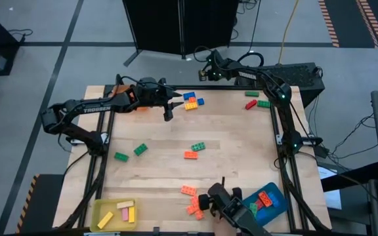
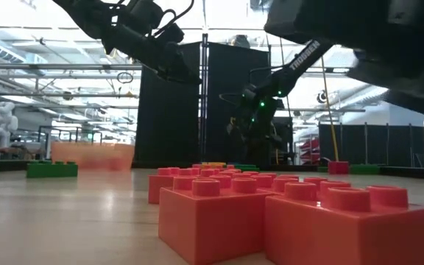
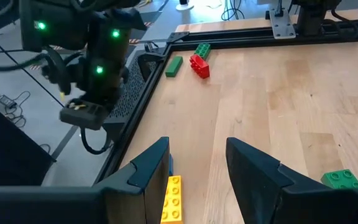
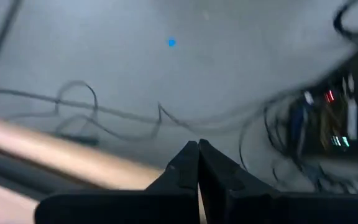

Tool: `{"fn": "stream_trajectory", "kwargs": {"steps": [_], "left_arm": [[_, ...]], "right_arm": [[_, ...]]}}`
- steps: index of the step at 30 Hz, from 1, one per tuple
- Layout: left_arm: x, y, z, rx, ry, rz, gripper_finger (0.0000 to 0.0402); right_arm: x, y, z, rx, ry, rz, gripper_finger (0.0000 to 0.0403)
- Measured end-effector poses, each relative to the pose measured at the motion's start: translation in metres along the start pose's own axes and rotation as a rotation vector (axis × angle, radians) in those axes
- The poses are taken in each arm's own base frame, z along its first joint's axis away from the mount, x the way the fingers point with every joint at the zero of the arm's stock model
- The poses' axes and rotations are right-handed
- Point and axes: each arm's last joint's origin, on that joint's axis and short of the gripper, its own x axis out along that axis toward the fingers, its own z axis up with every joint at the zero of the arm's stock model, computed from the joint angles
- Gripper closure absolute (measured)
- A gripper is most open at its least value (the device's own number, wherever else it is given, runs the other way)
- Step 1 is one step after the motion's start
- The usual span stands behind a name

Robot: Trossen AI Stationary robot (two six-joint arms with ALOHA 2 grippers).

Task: Sort blocks by size
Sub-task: Put the green block into the yellow bin

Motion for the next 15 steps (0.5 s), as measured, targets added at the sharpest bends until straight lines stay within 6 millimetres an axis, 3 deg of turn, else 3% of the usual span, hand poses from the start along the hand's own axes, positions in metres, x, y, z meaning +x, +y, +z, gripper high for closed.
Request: {"fn": "stream_trajectory", "kwargs": {"steps": [5,12,15], "left_arm": [[0.000,0.000,0.000,0.000,0.002,0.006,0.0240],[0.000,0.000,-0.001,-0.001,0.007,0.005,0.0240],[0.000,0.000,-0.002,-0.004,0.025,0.000,0.0240]], "right_arm": [[-0.002,-0.007,-0.019,0.022,0.176,-0.110,0.0403],[-0.011,0.009,-0.038,-0.102,0.246,-0.176,0.0403],[-0.018,0.011,-0.054,-0.124,0.395,-0.177,0.0403]]}}
